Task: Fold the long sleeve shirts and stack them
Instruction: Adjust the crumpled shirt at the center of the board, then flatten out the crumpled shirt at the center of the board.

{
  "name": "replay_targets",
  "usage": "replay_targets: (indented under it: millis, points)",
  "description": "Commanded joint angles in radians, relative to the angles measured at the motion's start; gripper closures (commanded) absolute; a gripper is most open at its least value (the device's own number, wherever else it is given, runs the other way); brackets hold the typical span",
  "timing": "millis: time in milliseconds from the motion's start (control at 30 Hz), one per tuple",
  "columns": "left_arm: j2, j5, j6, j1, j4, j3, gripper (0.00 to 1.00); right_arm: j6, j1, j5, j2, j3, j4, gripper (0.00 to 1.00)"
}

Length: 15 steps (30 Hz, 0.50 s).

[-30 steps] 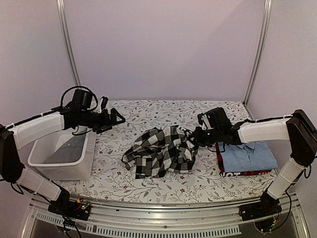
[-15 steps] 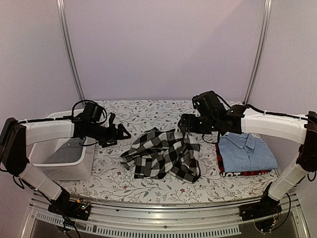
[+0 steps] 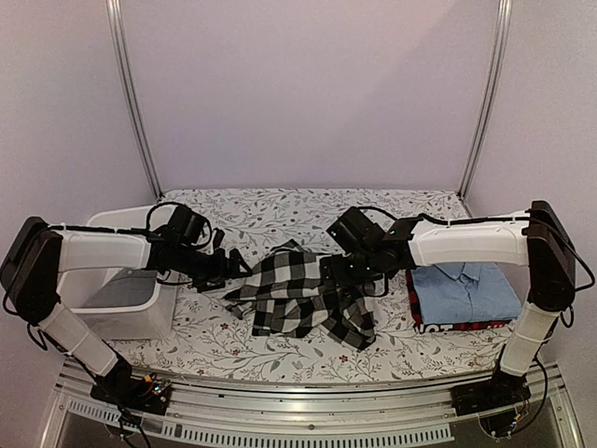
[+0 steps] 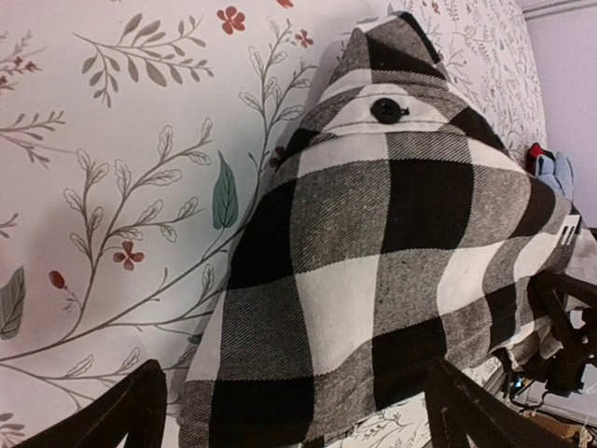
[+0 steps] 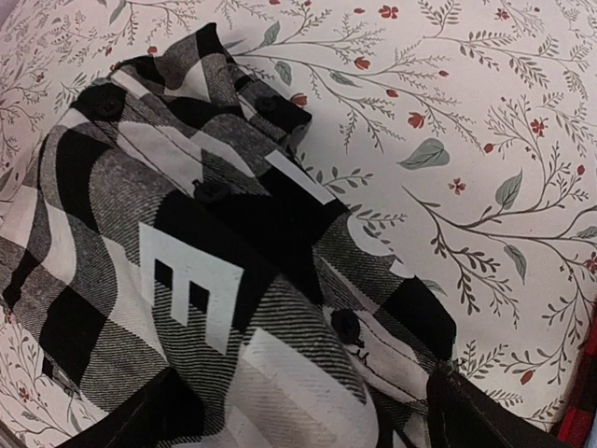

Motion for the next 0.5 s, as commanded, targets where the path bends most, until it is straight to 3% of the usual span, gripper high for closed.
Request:
replay_targets:
  millis: [0, 300, 467]
  points:
    - [-0.003, -0.023, -0.005, -0.011, 0.024, -0.034, 0.04, 0.001, -0.001, -0.040, 0.026, -0.053, -0.001, 0.12]
    - [-0.018, -0.047, 0.006, -0.007, 0.004, -0.040, 0.04, 0.017, 0.043, -0.189, 0.144, -0.035, 0.085, 0.26]
    - [-0.028, -0.061, 0.024, 0.008, -0.023, -0.028, 0.04, 0.022, 0.063, -0.270, 0.195, 0.033, 0.120, 0.48]
